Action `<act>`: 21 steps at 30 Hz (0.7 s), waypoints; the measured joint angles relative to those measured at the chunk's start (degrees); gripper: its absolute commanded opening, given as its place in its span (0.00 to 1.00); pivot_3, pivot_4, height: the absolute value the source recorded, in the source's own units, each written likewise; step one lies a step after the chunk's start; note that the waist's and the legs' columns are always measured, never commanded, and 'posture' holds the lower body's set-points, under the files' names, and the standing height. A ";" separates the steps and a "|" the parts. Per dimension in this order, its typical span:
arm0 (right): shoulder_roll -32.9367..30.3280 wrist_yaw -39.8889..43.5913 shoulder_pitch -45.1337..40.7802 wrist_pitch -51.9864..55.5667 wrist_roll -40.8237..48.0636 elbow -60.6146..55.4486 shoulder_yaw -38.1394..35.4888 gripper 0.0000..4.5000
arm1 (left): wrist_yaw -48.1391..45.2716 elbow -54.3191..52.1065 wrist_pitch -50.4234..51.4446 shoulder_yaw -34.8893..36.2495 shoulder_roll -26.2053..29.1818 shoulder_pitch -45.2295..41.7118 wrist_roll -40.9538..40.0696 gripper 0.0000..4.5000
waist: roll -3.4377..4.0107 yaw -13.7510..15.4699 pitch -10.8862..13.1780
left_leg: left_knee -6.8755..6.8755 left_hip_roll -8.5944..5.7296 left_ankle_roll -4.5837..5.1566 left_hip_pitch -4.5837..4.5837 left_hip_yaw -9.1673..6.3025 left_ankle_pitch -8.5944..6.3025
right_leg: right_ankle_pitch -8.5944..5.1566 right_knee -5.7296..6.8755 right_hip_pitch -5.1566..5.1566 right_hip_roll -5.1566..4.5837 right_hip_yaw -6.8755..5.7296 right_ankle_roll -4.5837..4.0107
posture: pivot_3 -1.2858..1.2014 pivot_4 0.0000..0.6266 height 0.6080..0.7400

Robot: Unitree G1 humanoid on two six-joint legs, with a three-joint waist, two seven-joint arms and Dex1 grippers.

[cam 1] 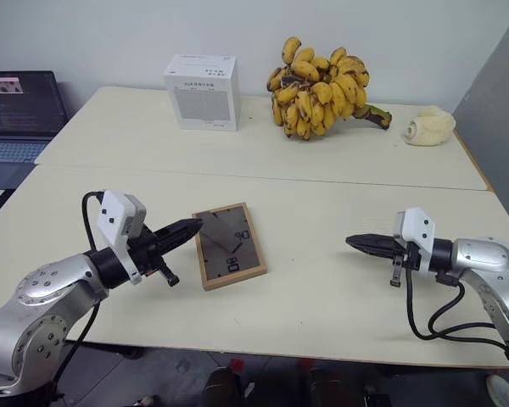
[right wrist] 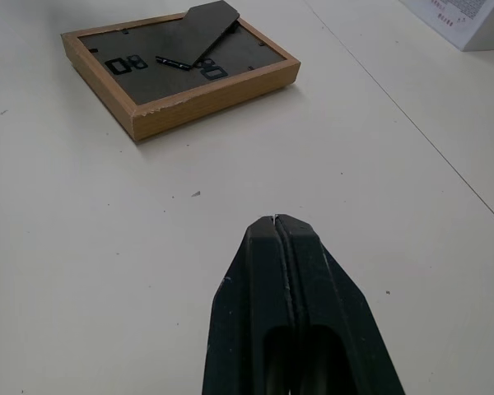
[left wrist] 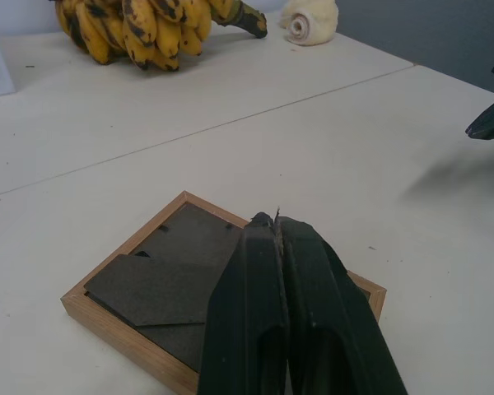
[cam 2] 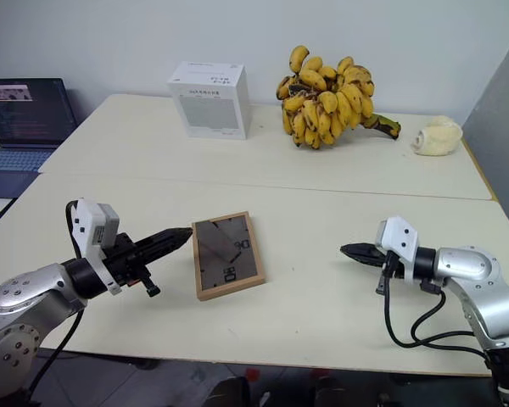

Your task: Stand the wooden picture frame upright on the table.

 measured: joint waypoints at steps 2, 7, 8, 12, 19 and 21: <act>0.13 0.00 -0.03 0.03 -0.15 0.00 0.00 0.00 | 0.07 -0.48 0.00 -0.47 -0.01 0.01 0.07 0.01 | -0.01 0.00 0.00 | 0.01 0.00 -0.01 0.01 -0.01 0.01 | 0.00 0.12 -0.04 0.02 0.00 -0.01 | 0.52 0.24 1.00; 0.58 -0.03 -0.12 0.55 -0.50 0.00 0.00 0.00 | 1.45 -1.64 -1.04 -1.64 -1.64 1.47 1.68 0.01 | -0.01 -0.06 0.01 | 0.02 0.03 -0.01 0.12 0.00 0.02 | -0.01 0.33 -0.04 0.07 0.05 -0.03 | 0.52 0.24 1.00; 0.64 -0.03 -0.13 0.64 -0.88 0.03 0.00 0.00 | 1.99 -1.64 -1.31 -1.89 -2.34 1.89 1.75 0.01 | -0.01 -0.03 0.01 | 0.05 0.03 -0.01 0.12 -0.01 0.02 | -0.01 0.36 -0.05 0.08 0.03 -0.03 | 0.52 0.24 1.00; 1.01 -0.03 -0.49 0.64 -1.34 0.20 0.00 0.00 | 2.61 -1.64 -1.68 -1.93 -2.60 2.04 2.09 0.01 | -0.01 -0.01 0.01 | 0.11 0.03 -0.01 0.13 -0.02 0.03 | -0.01 0.40 -0.02 0.09 0.04 -0.02 | 0.52 0.24 1.00; 2.11 -0.03 -0.94 0.60 -1.63 0.83 0.00 0.00 | 3.69 -1.64 -1.87 -1.80 -3.19 2.41 2.47 0.01 | -0.02 -0.01 0.01 | 0.14 0.04 -0.01 0.13 -0.03 0.03 | 0.00 0.43 -0.01 0.10 0.03 -0.02 | 0.52 0.24 1.00; 2.46 -0.02 -1.03 0.45 -2.00 1.27 0.06 0.00 | 3.94 -1.64 -1.87 -1.56 -3.23 2.43 2.47 0.01 | -0.01 -0.01 0.01 | 0.14 0.04 -0.01 0.13 -0.03 0.03 | 0.00 0.43 -0.01 0.10 0.03 -0.02 | 0.52 0.24 1.00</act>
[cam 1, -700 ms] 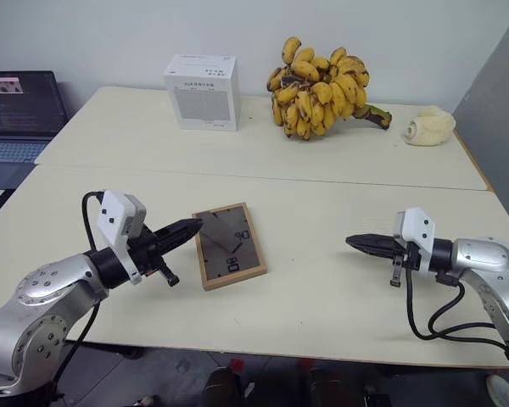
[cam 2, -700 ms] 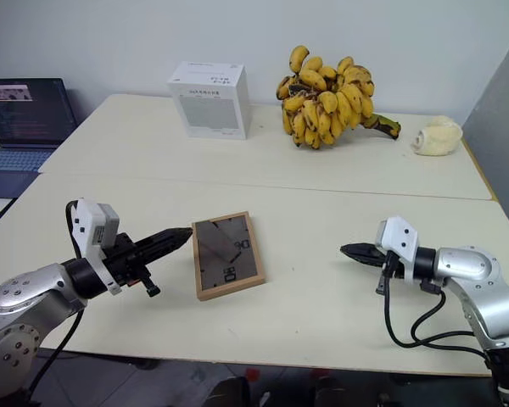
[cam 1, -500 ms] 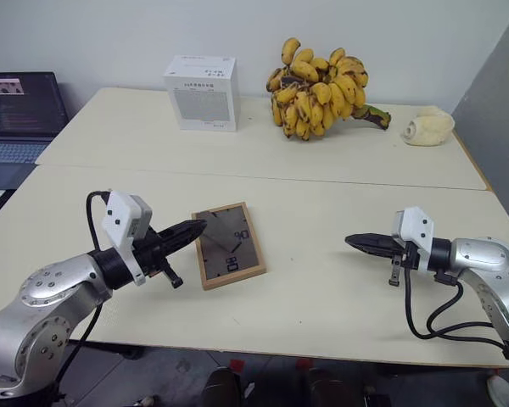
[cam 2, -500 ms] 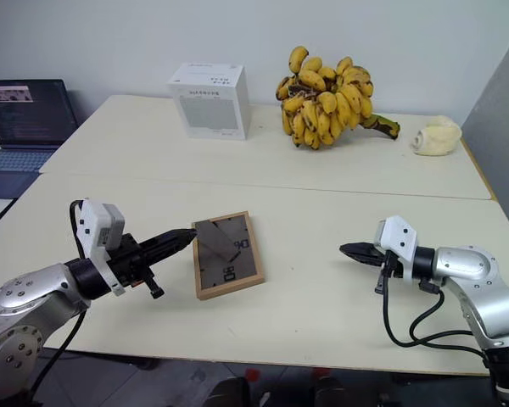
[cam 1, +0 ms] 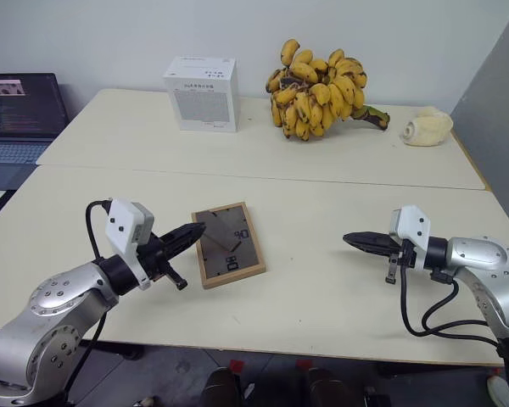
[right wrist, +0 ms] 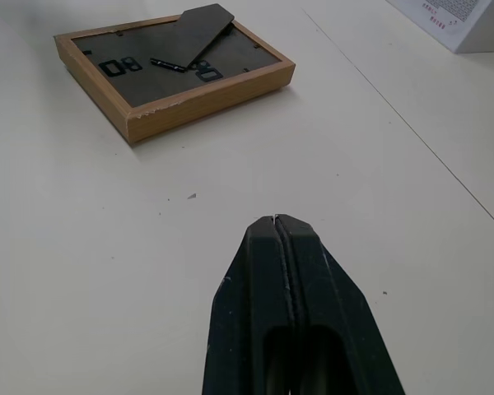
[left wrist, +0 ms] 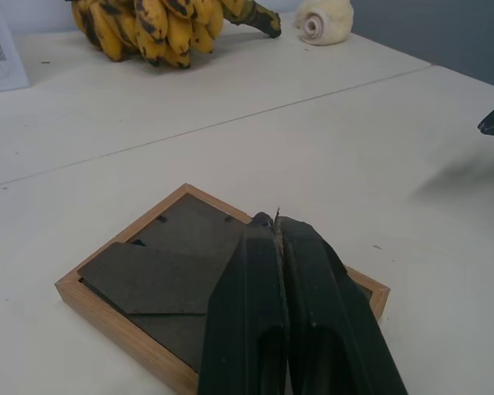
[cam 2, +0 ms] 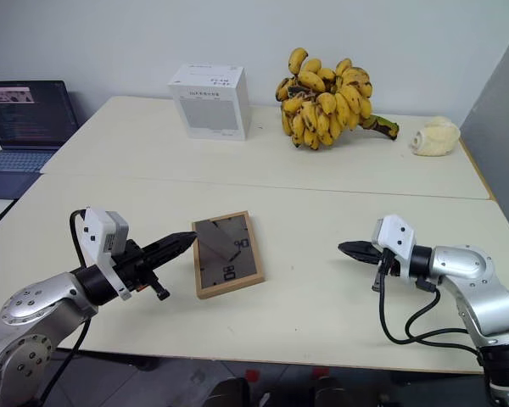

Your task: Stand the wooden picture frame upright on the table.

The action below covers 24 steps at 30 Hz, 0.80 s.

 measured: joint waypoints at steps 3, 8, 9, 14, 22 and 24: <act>0.49 -0.03 -0.11 -0.36 -0.80 0.54 0.19 0.00 | 1.16 0.00 -0.03 0.59 -0.30 0.15 0.26 0.01 | 0.00 0.00 0.00 | 0.01 0.00 0.00 0.01 0.00 0.00 | 0.00 0.02 0.01 0.00 0.00 0.00 | 0.52 0.24 1.00; 1.99 -0.55 -0.11 -1.05 -1.98 0.54 0.60 0.00 | 3.19 0.08 -0.32 1.30 -0.82 0.74 1.54 0.01 | 0.00 -0.01 0.00 | 0.02 0.00 0.00 0.04 -0.01 0.00 | 0.00 0.04 0.04 0.01 0.00 0.00 | 0.52 0.24 1.00; 2.45 -0.98 -0.12 -1.31 -2.72 0.56 0.75 0.00 | 3.86 0.33 -0.54 1.33 -1.15 1.01 2.17 0.01 | 0.00 0.00 0.00 | 0.02 0.00 0.00 0.04 -0.01 0.00 | 0.00 0.04 0.04 0.01 0.00 0.00 | 0.52 0.24 1.00; 4.14 -3.14 -2.02 -2.52 -6.17 3.05 1.67 0.00 | 10.40 5.27 -0.79 2.58 -3.51 -0.95 6.10 0.01 | 0.00 -0.01 0.00 | 0.10 0.01 0.00 0.13 -0.02 0.03 | 0.02 0.10 0.11 0.03 0.00 0.01 | 0.52 0.24 1.00; 8.04 -7.51 -4.24 -5.85 -13.95 5.72 6.65 0.00 | 18.48 17.37 -3.84 2.77 -6.51 -5.93 15.27 0.01 | -0.01 0.06 -0.01 | 0.09 0.04 -0.08 0.15 -0.08 0.10 | 0.06 0.18 0.14 0.07 -0.05 0.00 | 0.52 0.24 1.00; 9.87 -8.12 -4.27 -6.62 -15.49 6.03 8.59 0.00 | 18.47 21.40 -5.84 1.54 -7.62 -9.28 16.99 0.01 | -0.01 0.20 -0.01 | 0.10 0.04 -0.13 0.15 -0.11 0.13 | 0.07 0.23 0.15 0.07 -0.08 -0.01 | 0.52 0.24 1.00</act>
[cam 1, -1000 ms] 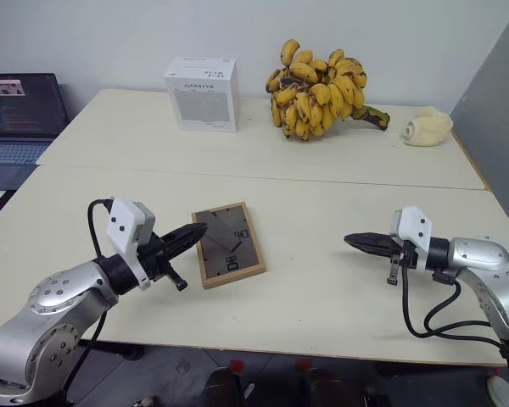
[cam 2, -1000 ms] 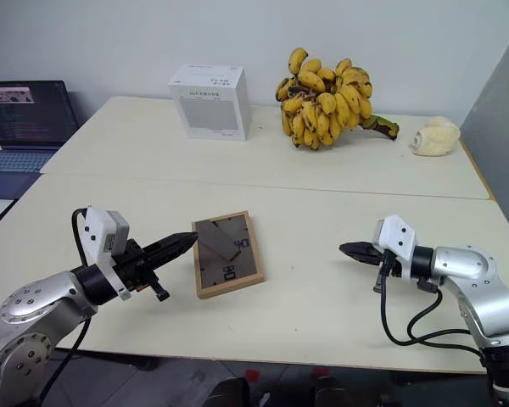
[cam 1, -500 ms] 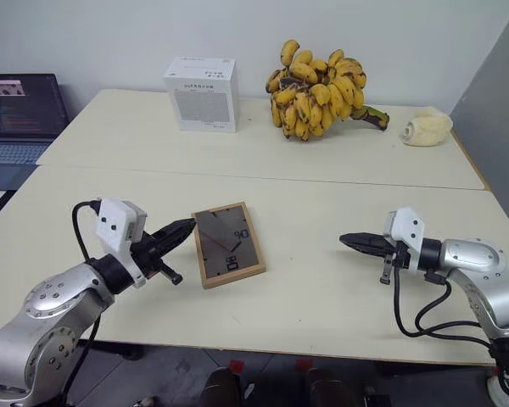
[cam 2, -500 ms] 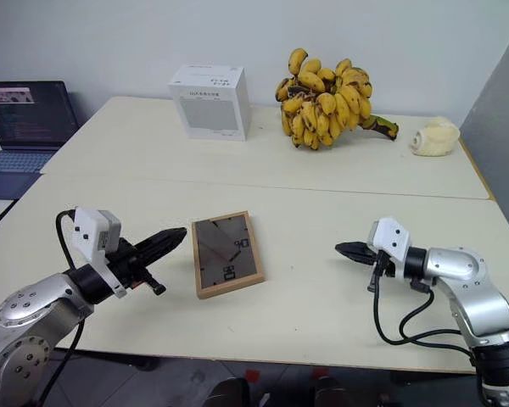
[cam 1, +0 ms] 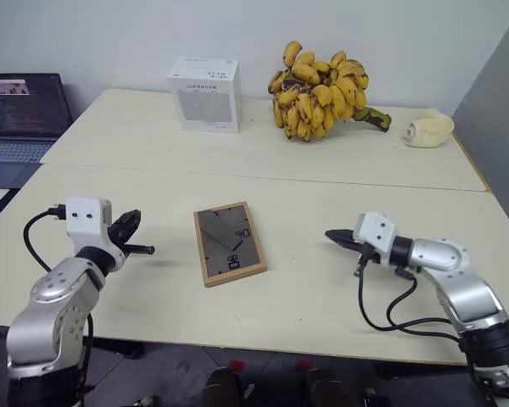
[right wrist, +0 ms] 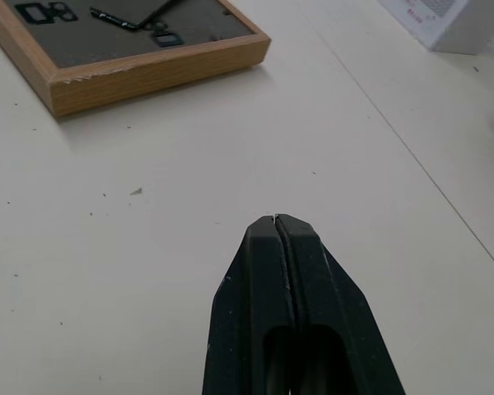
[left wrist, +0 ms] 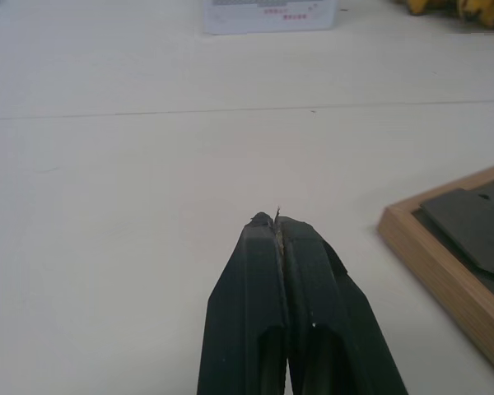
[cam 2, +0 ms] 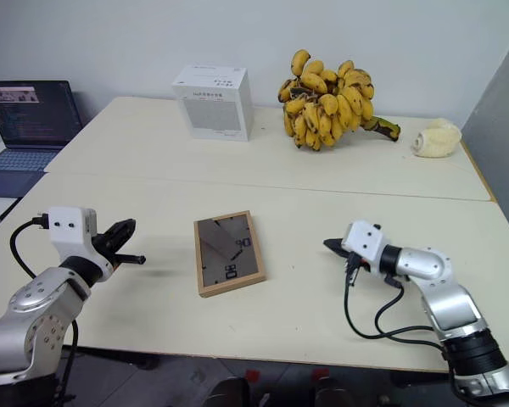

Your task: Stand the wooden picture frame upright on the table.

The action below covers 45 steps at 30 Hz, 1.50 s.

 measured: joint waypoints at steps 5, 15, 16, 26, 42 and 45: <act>2.82 -2.85 -1.08 -4.25 -4.74 5.45 3.17 0.00 | -2.21 9.11 -2.93 -5.75 -2.78 -6.72 2.81 0.01 | -0.02 0.01 -0.01 | 0.15 -0.02 -0.06 0.00 0.01 0.04 | 0.08 0.06 0.04 0.00 0.01 0.07 | 0.52 0.24 1.00; 7.43 -8.14 -3.89 -6.67 -8.55 9.32 3.99 0.00 | -7.16 19.99 -5.33 -14.26 -6.56 -14.74 7.65 0.01 | -0.01 -0.18 -0.01 | 0.69 0.01 -0.06 0.01 -0.04 0.05 | 0.07 0.75 -0.04 0.11 0.06 0.07 | 0.52 0.24 1.00; 7.60 -8.36 -4.18 -6.67 -8.59 9.32 3.72 0.00 | -7.31 20.28 -5.34 -14.55 -6.77 -15.11 8.03 0.01 | -0.01 -0.15 -0.01 | 0.76 0.01 -0.05 0.01 -0.05 0.06 | 0.09 0.75 0.01 0.10 0.06 0.10 | 0.52 0.24 1.00; 6.42 -10.30 -2.47 -6.49 -8.67 9.07 1.96 0.00 | 0.27 16.17 -2.26 -8.10 -6.47 -13.26 9.13 0.01 | -0.01 -0.32 -0.01 | 0.77 0.03 0.01 0.00 -0.05 0.10 | 0.17 0.73 -0.01 0.12 0.13 0.23 | 0.52 0.24 1.00; 8.84 -10.85 -4.19 -6.32 -8.84 8.62 2.34 0.00 | -5.00 10.65 23.07 -14.14 -7.63 -16.56 3.48 0.01 | 0.00 0.15 -0.01 | 0.83 -0.09 -0.08 0.00 -0.14 0.18 | 0.19 0.72 0.09 0.09 0.07 0.28 | 0.52 0.24 1.00; 9.12 -11.27 -3.96 -6.16 -8.88 8.54 2.51 0.00 | -10.85 14.82 22.21 -19.10 -7.56 -20.59 3.59 0.01 | 0.00 0.20 -0.01 | 0.82 -0.10 -0.07 0.00 -0.14 0.19 | 0.19 0.72 0.08 0.09 0.05 0.28 | 0.52 0.24 1.00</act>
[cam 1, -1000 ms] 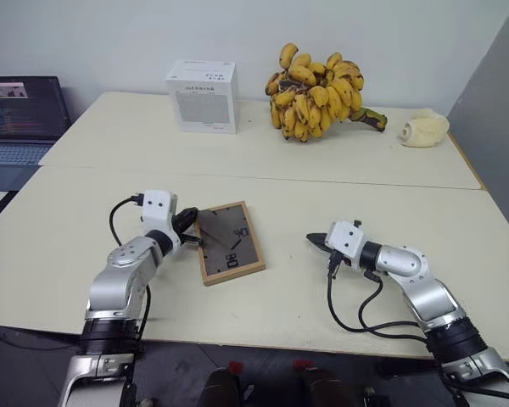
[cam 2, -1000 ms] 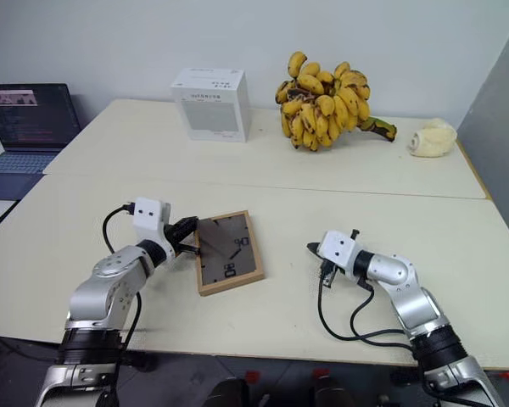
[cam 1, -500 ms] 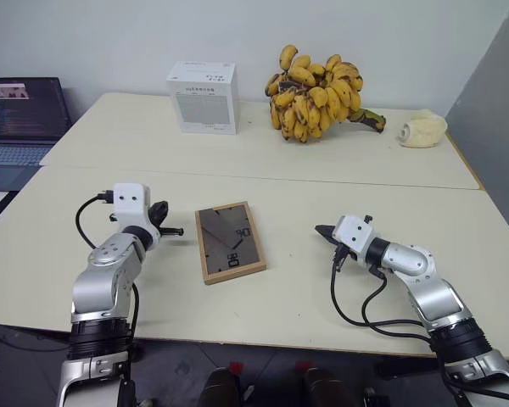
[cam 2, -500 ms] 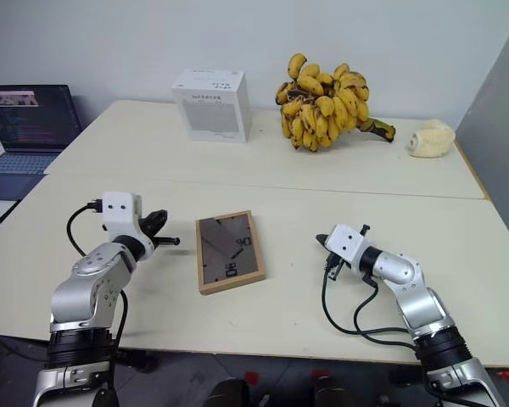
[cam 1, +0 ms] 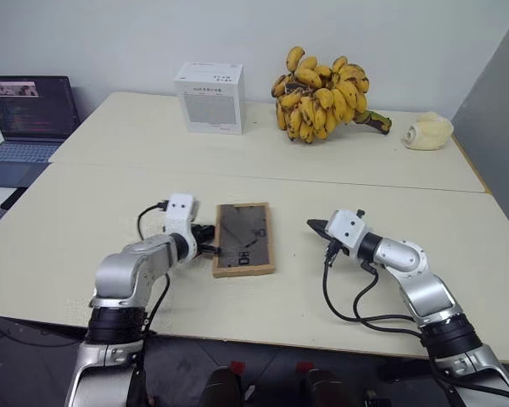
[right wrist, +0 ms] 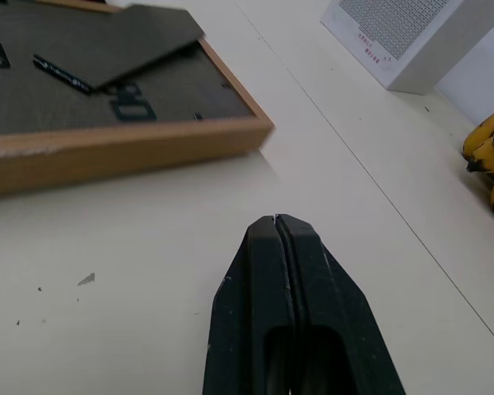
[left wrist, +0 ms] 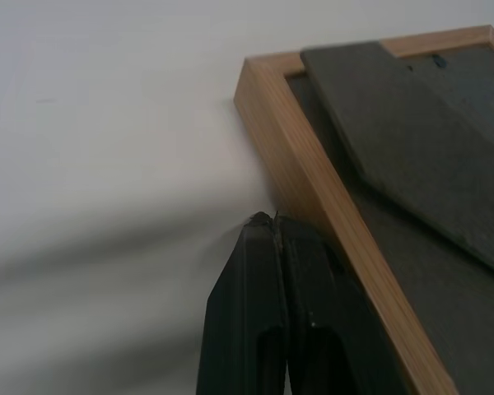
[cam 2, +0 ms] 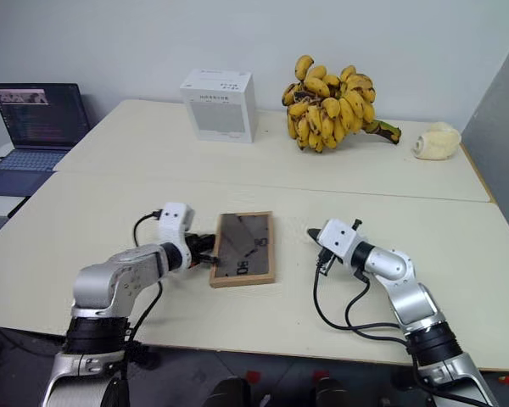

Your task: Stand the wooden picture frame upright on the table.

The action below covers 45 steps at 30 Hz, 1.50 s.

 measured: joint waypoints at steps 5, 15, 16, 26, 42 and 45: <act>-0.01 -0.80 1.33 0.60 -0.23 -0.53 0.09 0.00 | -14.05 5.27 -4.33 -9.80 -0.28 -4.91 -0.07 0.01 | 0.00 -0.35 0.00 | -0.08 0.02 0.00 -0.05 0.05 0.00 | -0.01 -0.03 -0.11 0.02 0.04 -0.01 | 0.52 0.24 1.00; -2.65 -1.48 3.05 0.57 -1.58 -0.66 -1.29 0.00 | -25.64 0.81 -2.87 -11.18 11.33 -4.95 -1.07 0.01 | 0.03 -1.55 0.02 | -0.10 0.12 0.01 -0.08 0.07 -0.01 | -0.03 -0.01 -0.20 0.10 0.10 -0.04 | 0.52 0.24 1.00; -2.98 -1.54 3.43 0.51 -1.88 -0.67 -1.40 0.00 | -26.29 0.01 -1.04 -10.21 12.95 -4.63 -2.02 0.01 | 0.03 -1.64 0.02 | -0.10 0.12 0.01 -0.08 0.07 -0.01 | -0.03 -0.01 -0.20 0.10 0.09 -0.04 | 0.52 0.24 1.00; -9.45 0.47 5.82 -5.50 -4.46 -0.62 -1.37 0.00 | -28.92 -3.01 15.85 -2.78 18.05 -4.67 -12.55 0.17 | 0.04 -1.62 0.03 | -0.09 0.11 0.02 -0.09 0.07 -0.01 | -0.04 -0.01 -0.19 0.09 0.07 -0.02 | 0.52 0.24 1.00; -14.14 0.58 10.26 -13.01 -8.65 0.77 -1.62 0.00 | -29.32 8.07 23.58 -1.62 14.32 -10.77 -17.98 0.99 | 0.03 -1.75 0.03 | -0.07 0.11 0.02 -0.08 0.07 0.00 | -0.04 0.01 -0.19 0.10 0.09 -0.03 | 0.52 0.24 1.00; -14.17 0.34 10.28 -13.00 -8.66 0.77 -1.79 0.00 | -29.96 11.55 24.80 -5.49 14.71 -12.04 -16.90 0.99 | 0.04 -1.75 0.03 | -0.07 0.10 0.02 -0.08 0.07 0.00 | -0.03 0.01 -0.20 0.10 0.09 -0.03 | 0.52 0.24 1.00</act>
